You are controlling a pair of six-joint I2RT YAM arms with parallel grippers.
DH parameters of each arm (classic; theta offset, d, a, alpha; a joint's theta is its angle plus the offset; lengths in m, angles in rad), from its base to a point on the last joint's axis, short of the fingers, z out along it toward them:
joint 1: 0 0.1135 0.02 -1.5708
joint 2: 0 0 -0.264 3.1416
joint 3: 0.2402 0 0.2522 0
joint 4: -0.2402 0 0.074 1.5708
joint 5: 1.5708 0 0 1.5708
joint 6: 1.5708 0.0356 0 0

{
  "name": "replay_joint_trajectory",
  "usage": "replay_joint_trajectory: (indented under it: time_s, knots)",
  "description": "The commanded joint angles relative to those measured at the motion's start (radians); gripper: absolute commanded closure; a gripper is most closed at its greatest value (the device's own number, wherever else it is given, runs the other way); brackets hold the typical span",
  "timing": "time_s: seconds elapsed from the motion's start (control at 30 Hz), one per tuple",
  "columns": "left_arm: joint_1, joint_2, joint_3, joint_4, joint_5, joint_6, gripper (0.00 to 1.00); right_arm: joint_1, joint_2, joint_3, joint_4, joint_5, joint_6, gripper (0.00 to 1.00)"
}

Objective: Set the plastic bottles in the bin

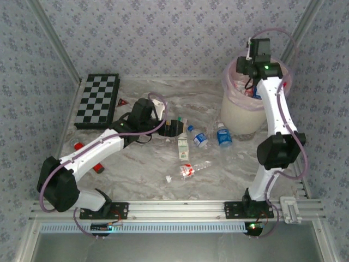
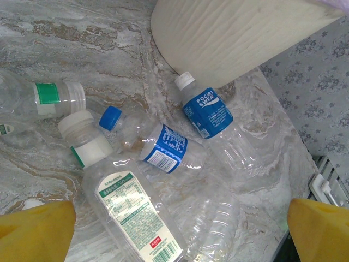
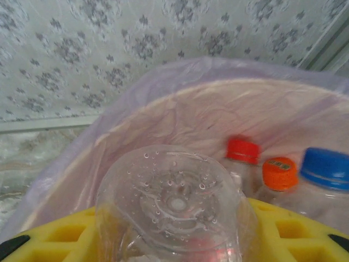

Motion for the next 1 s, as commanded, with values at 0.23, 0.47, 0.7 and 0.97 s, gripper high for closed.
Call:
replay_joint_trajectory:
  time_s: [0.23, 0.47, 0.7, 0.97]
  knots:
    - [0.019, -0.017, 0.001, -0.033, 0.002, 0.032, 0.01, -0.011, 0.168, -0.022, -0.179, 0.013, 0.113, 1.00]
    - [0.032, -0.031, -0.002, -0.047, 0.001, 0.035, 0.01, -0.015, 0.149, -0.046, -0.144, -0.029, 0.135, 0.75]
    - [0.036, -0.023, -0.006, -0.044, -0.010, 0.008, 0.01, -0.043, 0.091, 0.080, -0.224, -0.034, 0.100, 0.29]
    - [0.036, 0.011, 0.015, -0.113, -0.113, -0.046, 0.01, -0.075, -0.065, 0.123, -0.279, -0.011, 0.047, 0.00]
